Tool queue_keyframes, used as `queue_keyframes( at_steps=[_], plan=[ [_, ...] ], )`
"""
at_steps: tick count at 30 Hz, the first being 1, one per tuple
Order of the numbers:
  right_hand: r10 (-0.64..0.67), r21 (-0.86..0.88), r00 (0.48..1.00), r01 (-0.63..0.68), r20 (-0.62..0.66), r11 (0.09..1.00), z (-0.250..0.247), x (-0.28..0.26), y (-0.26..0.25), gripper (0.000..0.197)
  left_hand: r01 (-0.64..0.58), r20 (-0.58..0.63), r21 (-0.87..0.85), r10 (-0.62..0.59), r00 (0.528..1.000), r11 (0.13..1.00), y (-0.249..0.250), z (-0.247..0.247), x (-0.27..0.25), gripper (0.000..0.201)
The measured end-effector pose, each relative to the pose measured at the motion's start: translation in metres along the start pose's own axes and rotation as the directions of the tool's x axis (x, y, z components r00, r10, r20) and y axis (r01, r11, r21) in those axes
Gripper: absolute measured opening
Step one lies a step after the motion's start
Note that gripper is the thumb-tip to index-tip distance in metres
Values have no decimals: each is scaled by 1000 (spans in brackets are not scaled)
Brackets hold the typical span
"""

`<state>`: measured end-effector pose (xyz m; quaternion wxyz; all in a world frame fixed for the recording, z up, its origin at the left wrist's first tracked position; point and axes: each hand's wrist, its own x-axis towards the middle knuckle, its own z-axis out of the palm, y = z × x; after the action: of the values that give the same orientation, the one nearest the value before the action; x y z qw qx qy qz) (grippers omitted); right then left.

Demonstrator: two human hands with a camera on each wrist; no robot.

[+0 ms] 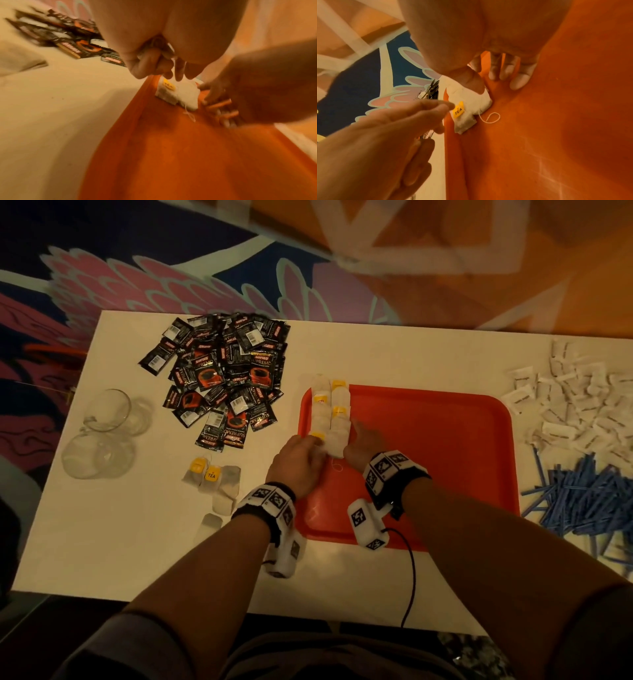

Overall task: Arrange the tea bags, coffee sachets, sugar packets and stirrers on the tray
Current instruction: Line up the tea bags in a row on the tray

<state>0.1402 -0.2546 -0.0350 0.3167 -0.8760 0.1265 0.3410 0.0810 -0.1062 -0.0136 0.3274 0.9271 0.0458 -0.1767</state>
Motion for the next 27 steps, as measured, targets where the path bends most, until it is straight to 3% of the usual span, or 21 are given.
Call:
queue_keyframes(
  at_steps=[2, 4, 7, 9, 11, 13, 15, 17, 20, 24, 27],
  plan=[
    [23, 1, 998, -23, -51, 1000, -7, -9, -4, 83, 130, 19, -228, -129, 991, 965, 4, -6, 3, 32],
    [-8, 12, 990, 10, -138, 1000, -15, -20, -7, 76, 251, 118, -448, -222, 968, 858, 10, -13, 3, 47],
    [-202, 99, 962, 223, -184, 970, -31, -46, -16, 57, 408, 276, -755, -316, 908, 513, 24, -24, -2, 62],
    [-297, 219, 945, 321, -135, 922, -39, -66, -22, 43, 416, 326, -859, -307, 894, 299, 33, -32, -7, 66],
    [-443, 241, 888, 460, -124, 855, -48, -87, -25, 34, 415, 358, -895, -291, 887, 164, 42, -39, -9, 68],
    [-610, 126, 790, 613, -70, 780, -58, -106, -28, 40, 421, 398, -906, -259, 880, 42, 53, -48, -12, 70],
    [-692, -40, 722, 692, 31, 721, -65, -117, -33, 46, 423, 424, -905, -209, 881, -47, 63, -56, -15, 70],
    [-706, -168, 708, 699, 28, 695, -71, -120, -35, 39, 424, 426, -904, -171, 888, -50, 70, -62, -15, 67],
    [-649, -171, 758, 633, -63, 755, -82, -117, -33, 25, 421, 417, -907, -114, 902, 11, 77, -67, -15, 58],
    [-605, -190, 792, 583, -84, 790, -94, -118, -32, 7, 445, 442, -895, -60, 895, 42, 83, -74, -18, 32],
    [-569, -113, 813, 558, -125, 822, -104, -121, -33, 13, 449, 456, -871, -11, 890, 196, 88, -78, -23, 26]
  ],
)
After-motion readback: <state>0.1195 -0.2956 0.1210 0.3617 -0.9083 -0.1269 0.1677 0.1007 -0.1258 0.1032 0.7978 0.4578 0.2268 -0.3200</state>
